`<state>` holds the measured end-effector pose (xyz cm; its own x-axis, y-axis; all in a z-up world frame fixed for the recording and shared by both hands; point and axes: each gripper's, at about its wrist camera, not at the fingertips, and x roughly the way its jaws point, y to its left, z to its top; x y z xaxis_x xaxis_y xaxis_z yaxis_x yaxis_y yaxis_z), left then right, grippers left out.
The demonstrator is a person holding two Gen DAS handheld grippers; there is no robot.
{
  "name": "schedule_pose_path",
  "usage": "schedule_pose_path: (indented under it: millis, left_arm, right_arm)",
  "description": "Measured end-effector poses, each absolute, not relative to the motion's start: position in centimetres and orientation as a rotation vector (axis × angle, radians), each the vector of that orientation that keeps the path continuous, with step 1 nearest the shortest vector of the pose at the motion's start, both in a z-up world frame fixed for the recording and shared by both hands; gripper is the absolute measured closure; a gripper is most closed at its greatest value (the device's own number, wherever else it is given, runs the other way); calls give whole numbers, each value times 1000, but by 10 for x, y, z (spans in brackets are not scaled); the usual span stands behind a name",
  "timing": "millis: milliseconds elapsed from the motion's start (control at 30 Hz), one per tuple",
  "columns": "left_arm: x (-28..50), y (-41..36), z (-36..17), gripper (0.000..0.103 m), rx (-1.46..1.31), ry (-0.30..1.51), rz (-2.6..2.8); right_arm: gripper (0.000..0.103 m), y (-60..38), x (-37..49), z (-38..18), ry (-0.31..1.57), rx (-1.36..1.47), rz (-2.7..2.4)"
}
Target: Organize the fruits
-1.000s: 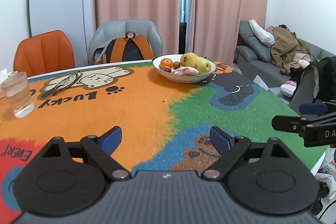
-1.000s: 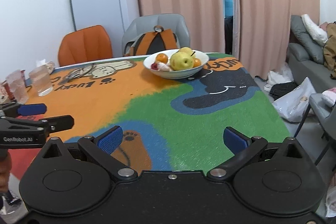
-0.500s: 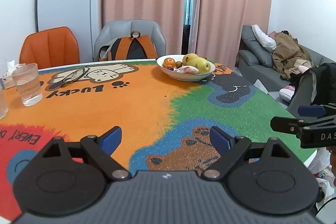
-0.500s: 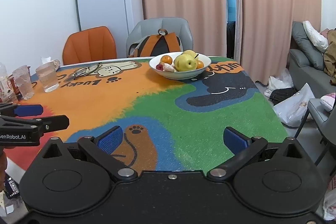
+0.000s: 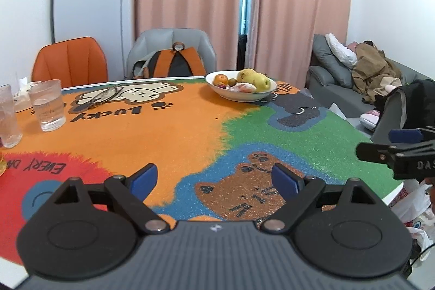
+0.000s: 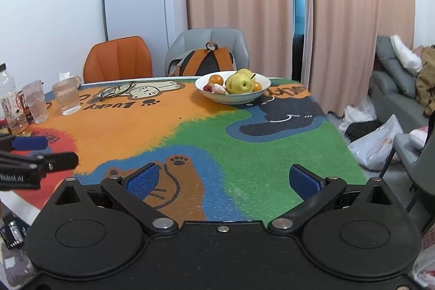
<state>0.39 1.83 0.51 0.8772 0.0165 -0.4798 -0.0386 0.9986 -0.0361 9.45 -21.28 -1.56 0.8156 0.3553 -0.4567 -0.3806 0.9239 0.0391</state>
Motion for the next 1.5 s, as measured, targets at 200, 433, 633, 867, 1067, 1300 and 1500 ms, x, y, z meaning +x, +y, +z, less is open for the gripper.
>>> schedule_pose_path:
  millis: [200, 433, 633, 867, 1067, 1300, 1500]
  left_arm:
    - [-1, 19, 9, 13, -34, 492, 46]
    - [-7, 15, 13, 9, -3, 458, 58]
    - [-9, 15, 16, 6, -8, 441, 58]
    - [-9, 16, 17, 3, -23, 438, 60]
    - [-11, 16, 17, 0, -35, 433, 63]
    - [-11, 15, 16, 0, -38, 432, 66]
    - [-11, 17, 16, 0, -45, 426, 74]
  right_arm:
    - [0, -216, 87, -11, 456, -66, 390]
    - [0, -217, 81, -9, 434, -81, 398]
    - [0, -215, 81, -12, 438, -88, 406]
    - [0, -215, 78, -11, 429, -100, 406]
    - [0, -213, 77, -10, 426, -105, 406]
    - [0, -213, 77, -10, 426, -106, 411]
    - [0, -213, 77, -10, 425, -110, 412]
